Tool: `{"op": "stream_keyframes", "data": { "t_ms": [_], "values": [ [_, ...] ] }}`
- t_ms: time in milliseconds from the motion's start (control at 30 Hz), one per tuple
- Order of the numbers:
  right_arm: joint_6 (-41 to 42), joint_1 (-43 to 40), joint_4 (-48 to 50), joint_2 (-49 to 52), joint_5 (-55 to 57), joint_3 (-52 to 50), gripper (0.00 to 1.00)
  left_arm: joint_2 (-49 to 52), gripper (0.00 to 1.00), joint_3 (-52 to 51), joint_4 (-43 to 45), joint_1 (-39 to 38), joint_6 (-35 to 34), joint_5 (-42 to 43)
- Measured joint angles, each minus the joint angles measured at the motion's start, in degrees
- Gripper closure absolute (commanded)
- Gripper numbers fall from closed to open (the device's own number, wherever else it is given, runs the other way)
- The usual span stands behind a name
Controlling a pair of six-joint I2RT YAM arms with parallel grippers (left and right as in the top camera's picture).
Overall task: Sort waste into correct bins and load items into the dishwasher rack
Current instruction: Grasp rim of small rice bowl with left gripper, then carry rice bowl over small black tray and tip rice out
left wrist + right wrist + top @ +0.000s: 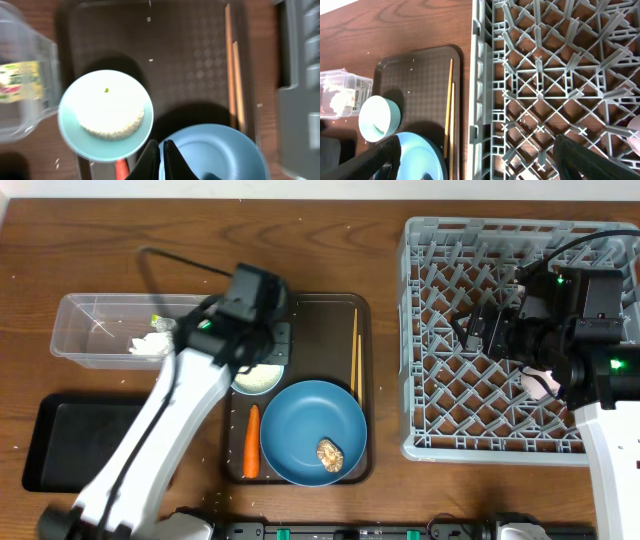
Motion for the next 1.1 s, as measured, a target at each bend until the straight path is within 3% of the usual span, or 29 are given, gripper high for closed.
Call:
{"op": "stream_keyframes", "data": {
  "t_ms": [100,233,267,400,667,800,967,1100],
  "values": [
    [0.0,0.0,0.2,0.0,0.0,0.0,0.09,-3.0,0.92,0.0,-0.5,0.9,-0.6,0.2],
    [0.0,0.0,1.0,0.0,0.0,0.0,0.09,-1.9,0.83,0.0,1.5,-0.1,-1.2,-0.6],
    [0.0,0.0,1.0,0.0,0.0,0.0,0.09,-0.9,0.76,-0.2,2.3,-0.8,-1.3,-1.3],
    [0.0,0.0,1.0,0.0,0.0,0.0,0.09,7.2,0.69,-0.8,5.7,-3.9,-2.1,-4.5],
    [0.0,0.0,0.7,0.0,0.0,0.0,0.08,24.0,0.68,-2.2,9.9,-5.5,-6.5,-10.4],
    [0.0,0.0,0.7,0.0,0.3,0.0,0.08,26.3,0.69,-2.4,11.2,-5.5,-7.9,-12.0],
    [0.0,0.0,0.7,0.0,0.4,0.0,0.08,28.5,0.92,-2.4,11.7,-5.5,-10.0,-12.9],
    [0.0,0.0,0.7,0.0,0.5,0.0,0.07,29.7,0.94,-2.4,11.3,-5.5,-10.3,-13.6]
  ]
}}
